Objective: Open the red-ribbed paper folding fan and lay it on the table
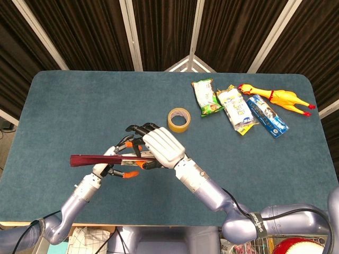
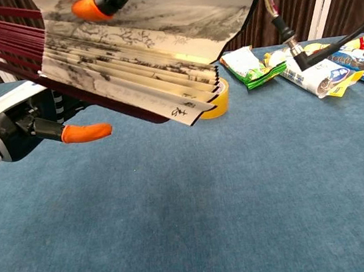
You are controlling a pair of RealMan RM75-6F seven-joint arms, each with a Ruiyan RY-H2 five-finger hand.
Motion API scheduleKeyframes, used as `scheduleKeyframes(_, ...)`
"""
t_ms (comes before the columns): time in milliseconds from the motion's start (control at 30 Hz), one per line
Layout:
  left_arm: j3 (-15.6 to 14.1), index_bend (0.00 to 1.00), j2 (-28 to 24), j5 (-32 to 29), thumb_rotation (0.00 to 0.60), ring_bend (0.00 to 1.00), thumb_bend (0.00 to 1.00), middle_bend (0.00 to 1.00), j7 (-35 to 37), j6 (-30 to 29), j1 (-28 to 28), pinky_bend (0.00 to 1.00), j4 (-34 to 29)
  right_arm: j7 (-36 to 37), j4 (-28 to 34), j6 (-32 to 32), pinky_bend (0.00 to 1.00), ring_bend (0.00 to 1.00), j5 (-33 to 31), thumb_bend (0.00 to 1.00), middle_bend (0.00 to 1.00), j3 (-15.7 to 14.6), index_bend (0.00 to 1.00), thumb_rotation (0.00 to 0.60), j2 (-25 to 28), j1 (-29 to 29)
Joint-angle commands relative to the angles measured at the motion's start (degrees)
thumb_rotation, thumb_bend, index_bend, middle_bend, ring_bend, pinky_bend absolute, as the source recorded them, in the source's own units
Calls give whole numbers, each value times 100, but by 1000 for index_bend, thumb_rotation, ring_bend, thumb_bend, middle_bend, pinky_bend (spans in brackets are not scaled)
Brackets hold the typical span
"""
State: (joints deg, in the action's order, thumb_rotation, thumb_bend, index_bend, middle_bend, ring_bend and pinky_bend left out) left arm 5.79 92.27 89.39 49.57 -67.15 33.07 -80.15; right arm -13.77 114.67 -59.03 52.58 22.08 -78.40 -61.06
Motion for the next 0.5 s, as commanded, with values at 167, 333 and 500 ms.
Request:
scheduleKeyframes(167, 59, 675, 159, -222, 600, 0, 491, 358, -352, -112, -97, 123, 97, 24, 72, -47, 229, 279, 21, 482, 235, 8, 976, 600, 118, 75)
scheduleKeyframes(333, 69, 714, 113, -319, 600, 0, 495, 386, -377, -185, -185, 128, 104, 62, 71, -101, 229, 279, -17, 482, 235, 17, 976, 600, 244, 167)
scheduleKeyframes(500, 134, 743, 41, -400, 600, 13, 495, 410, -356, -165, -188, 147, 168, 181, 29, -85, 229, 280, -36, 484, 235, 13, 976, 600, 355, 263)
